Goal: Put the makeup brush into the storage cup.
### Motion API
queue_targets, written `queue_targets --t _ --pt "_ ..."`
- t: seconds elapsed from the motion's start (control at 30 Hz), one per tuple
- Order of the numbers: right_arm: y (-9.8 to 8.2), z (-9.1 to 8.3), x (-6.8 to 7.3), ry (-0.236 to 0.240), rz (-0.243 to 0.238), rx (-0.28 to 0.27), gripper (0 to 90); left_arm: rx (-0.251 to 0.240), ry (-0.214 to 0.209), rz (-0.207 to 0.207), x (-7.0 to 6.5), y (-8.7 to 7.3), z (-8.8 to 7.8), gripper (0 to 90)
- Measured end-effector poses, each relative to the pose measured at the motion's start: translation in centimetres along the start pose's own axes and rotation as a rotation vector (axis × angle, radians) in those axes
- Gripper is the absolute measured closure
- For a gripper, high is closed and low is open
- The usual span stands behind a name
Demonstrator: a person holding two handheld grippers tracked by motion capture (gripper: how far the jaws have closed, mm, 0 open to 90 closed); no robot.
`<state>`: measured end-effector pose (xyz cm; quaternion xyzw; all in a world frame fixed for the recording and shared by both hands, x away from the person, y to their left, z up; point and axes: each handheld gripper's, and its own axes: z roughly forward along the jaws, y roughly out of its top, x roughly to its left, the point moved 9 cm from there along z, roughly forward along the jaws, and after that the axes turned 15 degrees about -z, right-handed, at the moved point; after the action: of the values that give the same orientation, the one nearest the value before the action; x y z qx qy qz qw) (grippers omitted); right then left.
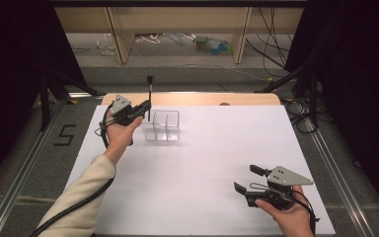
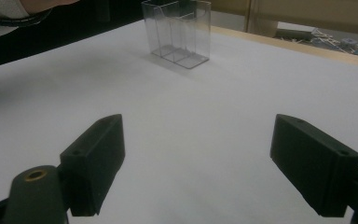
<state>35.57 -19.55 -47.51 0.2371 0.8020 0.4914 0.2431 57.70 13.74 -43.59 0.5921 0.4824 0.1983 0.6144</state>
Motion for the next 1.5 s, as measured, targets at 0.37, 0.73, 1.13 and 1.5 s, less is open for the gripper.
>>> queue_targets --t 0.37,0.73,1.13,1.5 --pt "0.0 0.0 0.0 0.0 -0.001 0.0 18.8 0.012 0.0 0.005 0.0 -0.4 0.1 85.3" --pt "0.0 0.0 0.0 -0.001 -0.002 0.002 18.8 0.022 0.002 0.006 0.1 -0.7 0.2 85.3" --pt "0.0 0.0 0.0 0.001 -0.001 0.001 18.8 0.032 0.006 0.005 0.2 -1.1 0.4 85.3" --pt "0.1 0.0 -0.1 -0.005 -0.012 -0.008 18.8 0.033 0.01 0.009 0.4 -1.2 0.3 85.3"
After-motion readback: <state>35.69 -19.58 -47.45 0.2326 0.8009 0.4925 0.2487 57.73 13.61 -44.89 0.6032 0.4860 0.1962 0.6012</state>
